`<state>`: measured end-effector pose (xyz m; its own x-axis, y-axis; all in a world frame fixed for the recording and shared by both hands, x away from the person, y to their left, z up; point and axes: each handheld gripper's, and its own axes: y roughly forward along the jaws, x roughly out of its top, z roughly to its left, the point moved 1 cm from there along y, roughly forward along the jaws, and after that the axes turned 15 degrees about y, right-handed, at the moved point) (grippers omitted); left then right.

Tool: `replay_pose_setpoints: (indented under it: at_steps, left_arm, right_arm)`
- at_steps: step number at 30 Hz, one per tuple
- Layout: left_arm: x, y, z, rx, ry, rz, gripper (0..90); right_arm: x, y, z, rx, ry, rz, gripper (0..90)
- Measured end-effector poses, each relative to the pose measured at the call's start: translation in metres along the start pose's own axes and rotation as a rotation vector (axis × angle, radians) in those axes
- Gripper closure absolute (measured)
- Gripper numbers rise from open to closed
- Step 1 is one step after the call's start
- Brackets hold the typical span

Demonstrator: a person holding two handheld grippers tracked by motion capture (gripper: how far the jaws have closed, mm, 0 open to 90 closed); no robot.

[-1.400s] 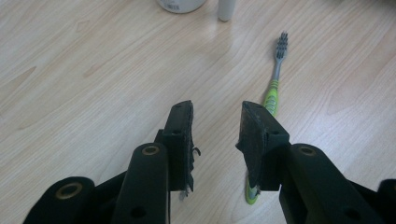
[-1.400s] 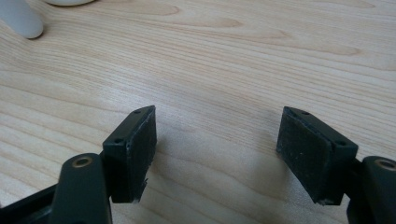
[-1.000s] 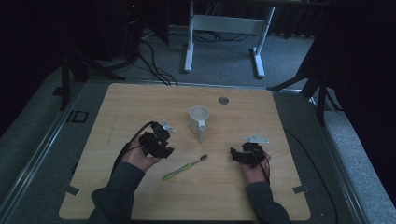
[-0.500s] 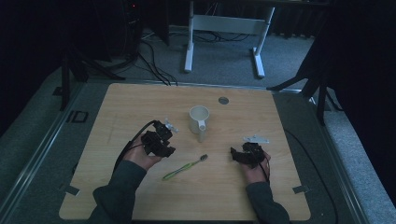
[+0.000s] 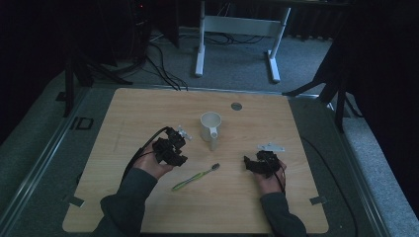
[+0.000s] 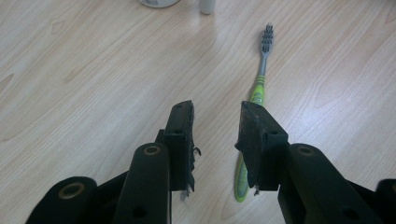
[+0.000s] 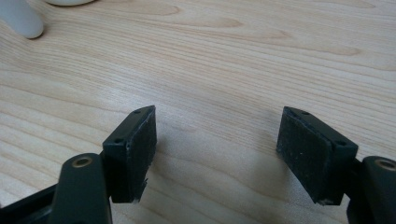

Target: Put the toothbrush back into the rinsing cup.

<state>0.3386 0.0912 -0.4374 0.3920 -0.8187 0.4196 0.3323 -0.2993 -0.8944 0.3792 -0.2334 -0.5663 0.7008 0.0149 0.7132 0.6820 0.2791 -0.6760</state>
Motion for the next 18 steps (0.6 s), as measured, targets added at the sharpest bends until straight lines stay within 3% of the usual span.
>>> replay_pose_setpoints:
  at_steps: [18]
  left_arm:
    - [0.0082, 0.0096, -0.0016, -0.030, 0.012, 0.040, 65.8]
  right_arm:
    - [0.0000, 0.0000, 0.0001, 0.000, 0.001, 0.000, 28.2]
